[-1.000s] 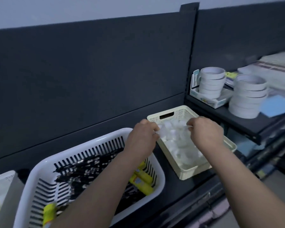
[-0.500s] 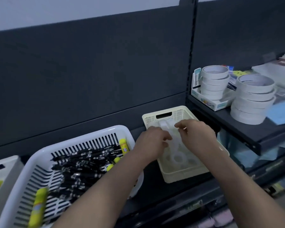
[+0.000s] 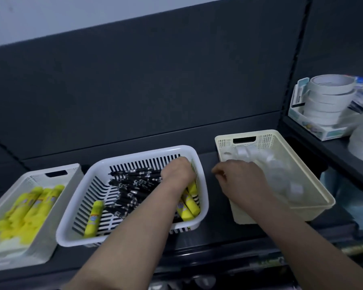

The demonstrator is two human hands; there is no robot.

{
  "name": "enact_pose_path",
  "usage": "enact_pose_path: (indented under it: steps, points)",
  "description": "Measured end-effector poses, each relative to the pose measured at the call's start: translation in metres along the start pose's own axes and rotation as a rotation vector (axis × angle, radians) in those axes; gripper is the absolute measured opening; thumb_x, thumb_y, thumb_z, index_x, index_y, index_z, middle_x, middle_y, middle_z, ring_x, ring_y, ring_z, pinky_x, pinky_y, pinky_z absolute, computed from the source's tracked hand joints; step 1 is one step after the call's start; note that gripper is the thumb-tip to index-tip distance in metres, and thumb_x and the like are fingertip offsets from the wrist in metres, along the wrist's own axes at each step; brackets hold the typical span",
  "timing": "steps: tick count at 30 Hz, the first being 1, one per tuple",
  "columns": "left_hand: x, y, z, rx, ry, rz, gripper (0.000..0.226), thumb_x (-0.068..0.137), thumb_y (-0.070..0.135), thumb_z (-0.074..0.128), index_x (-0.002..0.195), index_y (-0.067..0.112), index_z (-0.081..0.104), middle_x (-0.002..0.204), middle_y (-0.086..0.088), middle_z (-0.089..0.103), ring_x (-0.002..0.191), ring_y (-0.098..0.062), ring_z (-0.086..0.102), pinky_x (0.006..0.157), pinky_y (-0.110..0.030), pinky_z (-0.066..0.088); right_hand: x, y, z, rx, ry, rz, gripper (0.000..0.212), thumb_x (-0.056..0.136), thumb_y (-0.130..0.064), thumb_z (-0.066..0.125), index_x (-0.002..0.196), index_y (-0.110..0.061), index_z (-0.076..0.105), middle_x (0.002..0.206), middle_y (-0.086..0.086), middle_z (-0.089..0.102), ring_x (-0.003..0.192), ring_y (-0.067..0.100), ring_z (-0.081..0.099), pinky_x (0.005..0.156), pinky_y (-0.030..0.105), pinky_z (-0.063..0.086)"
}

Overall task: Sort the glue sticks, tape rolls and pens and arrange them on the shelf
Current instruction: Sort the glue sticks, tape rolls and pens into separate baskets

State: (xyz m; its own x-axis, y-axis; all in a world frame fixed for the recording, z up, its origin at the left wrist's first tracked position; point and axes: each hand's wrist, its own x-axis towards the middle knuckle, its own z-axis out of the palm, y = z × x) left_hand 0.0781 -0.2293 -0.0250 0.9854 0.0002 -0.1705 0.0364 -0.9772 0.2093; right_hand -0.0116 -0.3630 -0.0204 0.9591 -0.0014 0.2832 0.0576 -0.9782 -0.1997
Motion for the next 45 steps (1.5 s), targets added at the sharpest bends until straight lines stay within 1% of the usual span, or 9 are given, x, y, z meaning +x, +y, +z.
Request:
enact_pose_path:
  steps: [7,13,16,18,26,35,38,42,45]
  points:
    - [0.003,-0.022,-0.018,-0.320,0.087,-0.102,0.045,0.076,0.042,0.060,0.106,0.009,0.054,0.094,-0.005,0.065,0.088,-0.029,0.063,0.067,-0.029,0.042,0.006,-0.019,-0.007,0.038,0.008,-0.006,0.026,0.094,-0.025,0.045,0.106,-0.033,0.067,0.101,-0.007,0.068,0.095,0.017,0.062,0.071,0.029,0.035]
    - [-0.005,-0.078,-0.039,-0.389,0.196,-0.131,0.045,0.081,0.038,0.062,0.109,0.009,0.043,0.096,-0.011,0.065,0.089,-0.035,0.064,0.070,-0.035,0.047,0.017,-0.078,0.007,0.161,-0.138,-0.093,0.014,0.087,-0.030,0.059,0.099,-0.027,0.067,0.095,-0.004,0.068,0.094,0.021,0.062,0.074,0.032,0.051]
    - [-0.013,-0.099,-0.040,-0.417,0.206,-0.133,0.043,0.082,0.036,0.061,0.110,0.011,0.041,0.088,-0.007,0.061,0.084,-0.032,0.065,0.070,-0.036,0.050,0.013,-0.099,0.017,0.026,-0.312,-0.119,0.027,0.078,-0.041,0.070,0.087,-0.019,0.057,0.085,-0.002,0.058,0.085,0.022,0.059,0.061,0.028,0.040]
    - [-0.018,-0.106,-0.040,-0.435,0.231,-0.115,0.039,0.083,0.035,0.061,0.107,0.013,0.041,0.088,-0.004,0.059,0.085,-0.031,0.064,0.069,-0.036,0.048,0.011,-0.102,0.023,-0.008,-0.333,-0.111,0.023,0.079,-0.030,0.069,0.089,-0.020,0.052,0.090,0.000,0.058,0.090,0.023,0.059,0.062,0.029,0.035]
    - [-0.031,-0.130,-0.057,-0.573,0.331,-0.012,0.027,0.089,0.029,0.056,0.105,0.017,0.037,0.087,-0.002,0.059,0.084,-0.027,0.060,0.067,-0.034,0.043,0.029,-0.119,0.007,0.312,-0.126,0.004,0.042,0.075,-0.021,0.066,0.114,-0.021,0.051,0.084,-0.004,0.056,0.078,0.018,0.051,0.057,0.027,0.032]
    - [-0.030,-0.295,-0.092,-0.498,0.436,-0.079,0.029,0.091,0.030,0.053,0.115,0.014,0.045,0.106,-0.009,0.065,0.101,-0.032,0.059,0.082,-0.039,0.047,0.048,-0.272,0.019,0.451,0.013,-0.105,0.009,0.080,-0.023,0.055,0.084,-0.020,0.047,0.081,0.001,0.055,0.080,0.022,0.051,0.068,0.033,0.040]
    - [-0.027,-0.366,-0.101,-0.395,0.429,-0.140,0.027,0.095,0.034,0.050,0.114,0.015,0.046,0.106,-0.007,0.066,0.103,-0.032,0.060,0.082,-0.038,0.047,0.056,-0.333,0.039,0.522,-0.059,-0.097,0.012,0.081,-0.023,0.051,0.091,-0.017,0.050,0.082,0.005,0.055,0.082,0.024,0.051,0.068,0.035,0.041]
    - [-0.019,-0.419,-0.104,-0.139,0.339,-0.114,0.028,0.090,0.029,0.053,0.114,0.014,0.054,0.110,-0.008,0.066,0.106,-0.031,0.059,0.080,-0.035,0.046,0.058,-0.385,0.068,0.497,-0.163,-0.011,0.064,0.085,-0.026,0.054,0.145,-0.018,0.032,0.106,0.006,0.062,0.105,0.025,0.055,0.077,0.032,0.041]
    - [-0.013,-0.432,-0.097,-0.154,0.255,-0.021,0.019,0.086,0.029,0.056,0.099,0.017,0.058,0.095,-0.003,0.067,0.093,-0.026,0.061,0.073,-0.032,0.048,0.052,-0.403,0.083,0.421,-0.164,0.034,0.062,0.085,-0.026,0.055,0.144,-0.024,0.033,0.115,0.005,0.063,0.111,0.026,0.054,0.076,0.030,0.038]
